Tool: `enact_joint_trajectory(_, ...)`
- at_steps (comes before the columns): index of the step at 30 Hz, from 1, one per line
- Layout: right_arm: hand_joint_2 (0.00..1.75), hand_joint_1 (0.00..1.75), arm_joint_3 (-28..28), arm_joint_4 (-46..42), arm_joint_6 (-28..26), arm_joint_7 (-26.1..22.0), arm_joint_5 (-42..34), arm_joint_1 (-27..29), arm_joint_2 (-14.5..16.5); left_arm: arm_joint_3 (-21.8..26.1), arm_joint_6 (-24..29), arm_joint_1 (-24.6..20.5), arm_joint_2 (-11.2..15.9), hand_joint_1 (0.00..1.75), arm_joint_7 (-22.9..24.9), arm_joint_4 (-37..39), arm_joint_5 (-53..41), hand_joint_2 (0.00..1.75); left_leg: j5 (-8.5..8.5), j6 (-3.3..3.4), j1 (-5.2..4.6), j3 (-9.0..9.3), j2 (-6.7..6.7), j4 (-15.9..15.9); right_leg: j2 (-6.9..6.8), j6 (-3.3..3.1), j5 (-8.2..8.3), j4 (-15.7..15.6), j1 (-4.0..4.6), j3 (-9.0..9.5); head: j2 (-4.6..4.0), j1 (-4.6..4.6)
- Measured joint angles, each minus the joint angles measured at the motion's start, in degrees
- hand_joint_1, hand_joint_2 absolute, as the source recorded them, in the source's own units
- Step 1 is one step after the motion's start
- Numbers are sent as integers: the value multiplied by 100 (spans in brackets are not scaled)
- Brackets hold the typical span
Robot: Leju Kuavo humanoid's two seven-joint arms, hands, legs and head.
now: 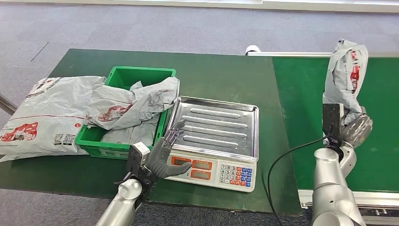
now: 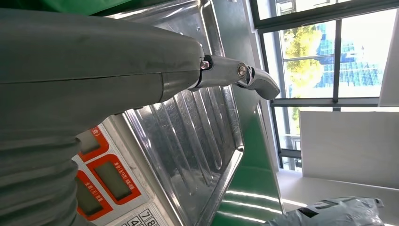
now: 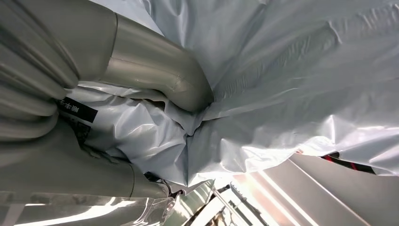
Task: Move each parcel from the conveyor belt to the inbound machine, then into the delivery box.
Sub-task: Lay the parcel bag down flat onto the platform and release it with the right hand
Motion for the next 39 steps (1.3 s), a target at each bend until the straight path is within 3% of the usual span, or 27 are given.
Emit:
enact_joint_trajectory(5,175,175,492,-830,133,-105,-428,299,195,0,15,-27,-5,0,-37,31,14,175,0,0,0,0,0,0,2,0,0,0,0,-1,0,1)
enact_joint_trajectory(10,175,175,1333,-1911,307,74,-658,643,381,0,15,-118,-13,0,-53,100,14,175,0,-1,1,1,2,0,2,-1,-1,0,2,-4,0,-1)
enact_joint_trajectory(14,175,175,1647,-2352,338,131,-708,771,425,0,15,-134,-15,0,-54,142,14,175,1,-1,1,0,2,0,2,-2,-1,0,2,-3,0,-1)
enact_joint_trajectory(34,175,175,1809,-2770,365,142,-716,881,462,0,15,-170,-15,0,-55,196,15,175,0,-1,0,0,2,0,2,-1,-1,0,1,-3,0,-1)
enact_joint_trajectory(39,175,175,1918,-2882,619,-9,-947,936,470,0,16,-192,-15,0,-62,217,15,175,0,-1,0,-1,1,0,2,-1,0,0,0,-3,0,0)
